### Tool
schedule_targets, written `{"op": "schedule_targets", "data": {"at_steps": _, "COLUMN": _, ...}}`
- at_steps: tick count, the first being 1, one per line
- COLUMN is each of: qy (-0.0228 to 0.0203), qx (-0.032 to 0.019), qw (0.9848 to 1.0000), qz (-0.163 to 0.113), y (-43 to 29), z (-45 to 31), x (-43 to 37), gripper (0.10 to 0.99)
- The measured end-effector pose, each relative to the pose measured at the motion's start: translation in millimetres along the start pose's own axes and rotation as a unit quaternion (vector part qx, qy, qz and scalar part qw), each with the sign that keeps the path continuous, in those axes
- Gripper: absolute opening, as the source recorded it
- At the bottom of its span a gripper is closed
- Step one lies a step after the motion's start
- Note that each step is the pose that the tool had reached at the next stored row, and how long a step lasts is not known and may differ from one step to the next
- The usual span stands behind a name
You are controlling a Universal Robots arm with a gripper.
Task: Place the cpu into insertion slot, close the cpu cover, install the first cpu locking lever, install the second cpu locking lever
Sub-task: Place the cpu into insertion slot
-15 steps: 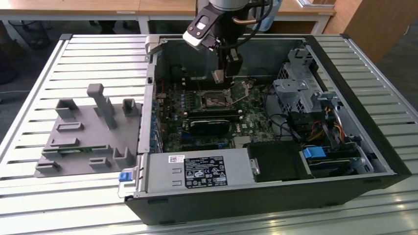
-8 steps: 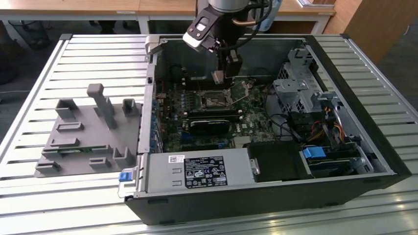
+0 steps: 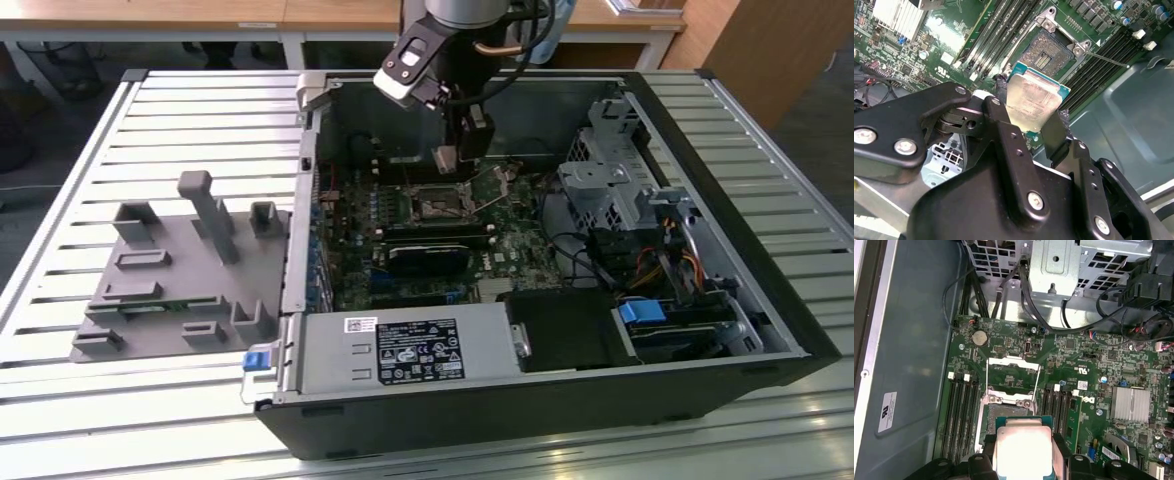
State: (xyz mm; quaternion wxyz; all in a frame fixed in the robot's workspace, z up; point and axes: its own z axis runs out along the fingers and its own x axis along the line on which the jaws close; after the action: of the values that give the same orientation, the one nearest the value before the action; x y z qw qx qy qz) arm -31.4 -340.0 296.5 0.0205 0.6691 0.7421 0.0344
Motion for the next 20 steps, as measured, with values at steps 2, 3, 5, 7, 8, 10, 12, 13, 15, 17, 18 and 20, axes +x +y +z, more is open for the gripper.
{"op": "schedule_targets", "data": {"at_steps": 2, "qy": 0.0, "qx": 0.0, "qw": 1.0, "qz": 0.0, "y": 0.0, "z": 0.1, "x": 0.0, "gripper": 0.525}}
{"op": "schedule_targets", "data": {"at_steps": 3, "qy": 0.0, "qx": -0.0001, "qw": 1.0, "qz": 0.0, "y": 0.0, "z": 0.2, "x": 0.0, "gripper": 0.525}}
{"op": "schedule_targets", "data": {"at_steps": 5, "qy": -0.0002, "qx": -0.0006, "qw": 1.0, "qz": 0.0, "y": -0.1, "z": 0.2, "x": 0.0, "gripper": 0.525}}
{"op": "schedule_targets", "data": {"at_steps": 7, "qy": -0.0005, "qx": -0.0007, "qw": 1.0, "qz": 0.0, "y": -0.1, "z": 0.5, "x": 0.1, "gripper": 0.525}}
{"op": "schedule_targets", "data": {"at_steps": 8, "qy": -0.0006, "qx": -0.0007, "qw": 1.0, "qz": 0.0, "y": -0.1, "z": 0.8, "x": 0.1, "gripper": 0.525}}
{"op": "schedule_targets", "data": {"at_steps": 10, "qy": -0.0007, "qx": -0.0007, "qw": 1.0, "qz": 0.0, "y": -0.2, "z": 1.6, "x": 0.2, "gripper": 0.525}}
{"op": "schedule_targets", "data": {"at_steps": 12, "qy": -0.0007, "qx": -0.0007, "qw": 1.0, "qz": 0.001, "y": -0.3, "z": 3.7, "x": 0.8, "gripper": 0.525}}
{"op": "schedule_targets", "data": {"at_steps": 13, "qy": -0.0008, "qx": -0.0007, "qw": 1.0, "qz": 0.001, "y": -0.3, "z": 5.1, "x": 1.5, "gripper": 0.525}}
{"op": "schedule_targets", "data": {"at_steps": 15, "qy": -0.0011, "qx": -0.0008, "qw": 1.0, "qz": 0.005, "y": -0.3, "z": 8.3, "x": 3.9, "gripper": 0.525}}
{"op": "schedule_targets", "data": {"at_steps": 17, "qy": -0.0016, "qx": -0.0009, "qw": 0.9999, "qz": 0.013, "y": -0.4, "z": 11.5, "x": 5.0, "gripper": 0.525}}
{"op": "schedule_targets", "data": {"at_steps": 18, "qy": -0.002, "qx": -0.0009, "qw": 0.9999, "qz": 0.017, "y": -0.5, "z": 13.1, "x": 5.6, "gripper": 0.525}}
{"op": "schedule_targets", "data": {"at_steps": 20, "qy": -0.0025, "qx": -0.001, "qw": 0.9997, "qz": 0.024, "y": -0.7, "z": 16.9, "x": 6.8, "gripper": 0.525}}
